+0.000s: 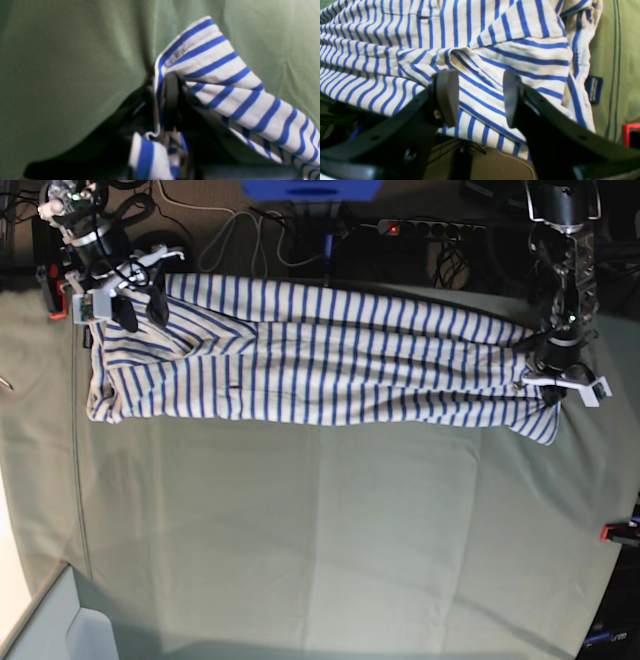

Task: Layout the t-shirt on the table in an organized manner, then fold the t-shirt properly
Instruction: 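Grasp the strip's end with the left gripper and fold it toward the right gripper, then press and adjust the folded end with the left gripper, then release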

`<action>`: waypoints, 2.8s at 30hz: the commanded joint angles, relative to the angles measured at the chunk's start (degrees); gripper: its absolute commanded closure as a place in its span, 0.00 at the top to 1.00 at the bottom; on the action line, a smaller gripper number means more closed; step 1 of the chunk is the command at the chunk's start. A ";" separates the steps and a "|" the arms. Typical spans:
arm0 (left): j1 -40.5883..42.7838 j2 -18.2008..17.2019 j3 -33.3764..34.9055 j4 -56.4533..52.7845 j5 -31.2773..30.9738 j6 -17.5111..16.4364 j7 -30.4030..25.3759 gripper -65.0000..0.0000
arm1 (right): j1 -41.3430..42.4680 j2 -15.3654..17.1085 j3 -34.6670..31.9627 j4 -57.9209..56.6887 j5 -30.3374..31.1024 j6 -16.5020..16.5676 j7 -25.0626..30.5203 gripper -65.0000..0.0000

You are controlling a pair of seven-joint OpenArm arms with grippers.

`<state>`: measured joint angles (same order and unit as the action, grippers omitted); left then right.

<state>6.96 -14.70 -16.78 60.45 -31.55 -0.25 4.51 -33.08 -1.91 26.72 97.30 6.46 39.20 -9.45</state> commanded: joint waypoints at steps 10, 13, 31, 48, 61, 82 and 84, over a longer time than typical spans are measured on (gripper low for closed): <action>6.09 1.38 0.12 18.37 -0.49 0.38 1.95 0.00 | 0.77 0.29 0.14 0.68 1.15 0.80 1.15 0.45; 8.38 2.79 0.12 23.47 -0.05 0.38 2.04 0.00 | 1.65 0.29 0.14 -1.08 1.15 0.80 1.15 0.45; 8.64 5.69 22.53 29.97 0.03 0.56 2.04 0.00 | 3.94 0.29 0.22 -5.56 1.23 0.80 1.32 0.45; -0.68 6.57 47.06 20.83 0.03 0.65 1.77 0.00 | 4.03 0.37 0.58 -5.47 1.23 0.80 1.50 0.45; -4.19 10.00 48.82 15.12 -0.14 0.56 2.04 0.20 | 5.61 0.29 4.44 -0.29 1.23 0.80 1.15 0.45; -4.10 4.37 53.48 25.58 -4.98 0.56 1.95 0.49 | 23.98 0.37 14.64 -5.12 -10.72 0.80 -13.98 0.52; -4.02 3.14 50.84 25.75 -7.35 0.56 1.95 0.49 | 25.65 0.55 16.05 -6.44 -10.81 0.80 -16.44 0.61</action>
<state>3.49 -11.92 34.15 84.88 -38.89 0.89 7.75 -7.64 -1.89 42.65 89.93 -5.21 39.22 -27.44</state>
